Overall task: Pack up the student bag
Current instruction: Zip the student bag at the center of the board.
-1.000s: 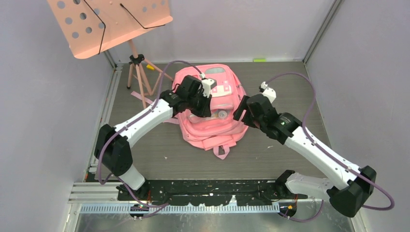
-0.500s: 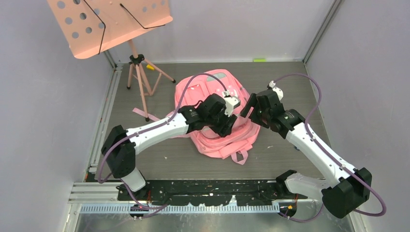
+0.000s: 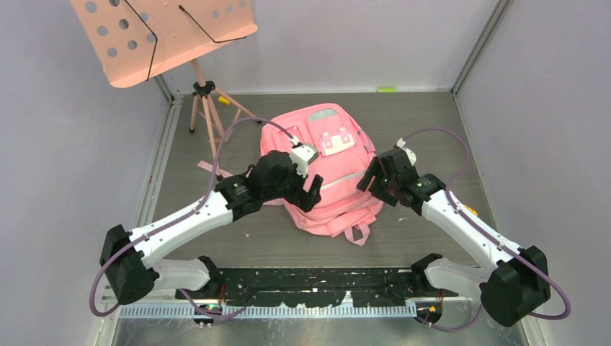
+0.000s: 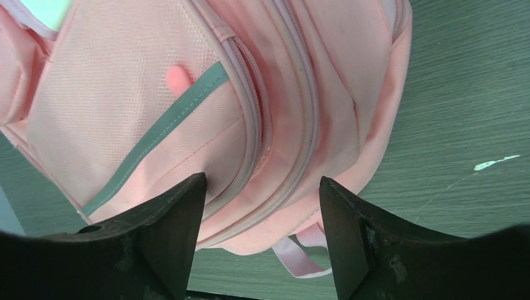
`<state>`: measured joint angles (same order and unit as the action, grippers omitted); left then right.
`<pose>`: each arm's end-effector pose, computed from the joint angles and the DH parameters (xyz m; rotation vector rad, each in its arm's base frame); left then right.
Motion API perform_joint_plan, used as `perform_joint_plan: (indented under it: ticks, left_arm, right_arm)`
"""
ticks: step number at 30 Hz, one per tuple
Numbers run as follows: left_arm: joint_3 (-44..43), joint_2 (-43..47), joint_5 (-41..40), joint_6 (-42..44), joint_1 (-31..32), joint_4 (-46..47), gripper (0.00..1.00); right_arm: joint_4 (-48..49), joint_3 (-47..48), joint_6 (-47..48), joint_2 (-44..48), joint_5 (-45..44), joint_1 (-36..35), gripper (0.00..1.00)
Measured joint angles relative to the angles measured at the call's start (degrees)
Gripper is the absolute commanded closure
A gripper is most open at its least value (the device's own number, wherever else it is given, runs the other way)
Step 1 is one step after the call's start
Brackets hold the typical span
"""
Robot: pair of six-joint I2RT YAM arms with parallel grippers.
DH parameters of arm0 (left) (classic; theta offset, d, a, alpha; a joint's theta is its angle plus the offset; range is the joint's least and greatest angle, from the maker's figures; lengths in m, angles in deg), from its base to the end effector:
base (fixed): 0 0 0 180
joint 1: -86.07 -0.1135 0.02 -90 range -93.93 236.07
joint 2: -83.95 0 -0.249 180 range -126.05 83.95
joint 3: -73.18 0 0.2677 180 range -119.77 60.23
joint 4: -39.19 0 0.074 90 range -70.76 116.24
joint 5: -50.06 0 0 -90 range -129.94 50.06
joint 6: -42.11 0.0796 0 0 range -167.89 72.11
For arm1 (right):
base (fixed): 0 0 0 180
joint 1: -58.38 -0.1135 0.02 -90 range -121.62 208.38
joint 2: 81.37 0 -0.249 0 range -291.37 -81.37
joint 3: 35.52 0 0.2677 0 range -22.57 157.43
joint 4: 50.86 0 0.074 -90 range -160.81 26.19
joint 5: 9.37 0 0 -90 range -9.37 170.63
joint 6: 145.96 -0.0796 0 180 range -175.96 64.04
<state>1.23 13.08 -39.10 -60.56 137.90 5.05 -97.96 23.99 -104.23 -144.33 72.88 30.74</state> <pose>0.2060 -0.2639 0.2700 0.7537 2.0925 -0.6574 0.2452 0.1163 0.2011 0.5048 2.4362 0.4156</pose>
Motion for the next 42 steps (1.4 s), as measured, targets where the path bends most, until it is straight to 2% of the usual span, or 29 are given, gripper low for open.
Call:
perform_joint_plan:
  ticks: [5, 11, 17, 29, 37, 42]
  left_arm:
    - [6.1, 3.52, -1.49, -3.56, -5.53, -0.24, 0.12]
    - [8.7, 4.72, -1.44, -6.1, -6.99, -0.48, 0.29]
    - [8.72, 4.44, -1.31, -7.39, -8.48, -0.46, 0.39]
    - [11.8, 2.01, -1.38, -10.21, -8.63, -0.35, 0.53]
    - [13.62, 1.81, -1.46, -15.54, -8.63, -0.09, 0.66]
    - [16.09, 1.79, -1.18, -18.91, -8.63, 1.53, 0.67]
  right_arm:
    - [1.46, -0.07, -0.55, -0.09, 1.7, 0.02, 0.34]
    - [2.73, 0.61, -0.98, -0.92, 2.95, 0.02, 0.41]
    - [4.87, 0.85, -1.05, -4.15, 3.89, 0.02, 0.46]
    - [6.95, -0.13, -2.32, -6.8, 3.93, 0.28, 0.77]
    - [7.45, -0.42, -3.15, -6.82, 3.76, 0.39, 0.81]
    - [7.93, -0.87, -3.39, -6.82, 3.63, 0.39, 0.81]
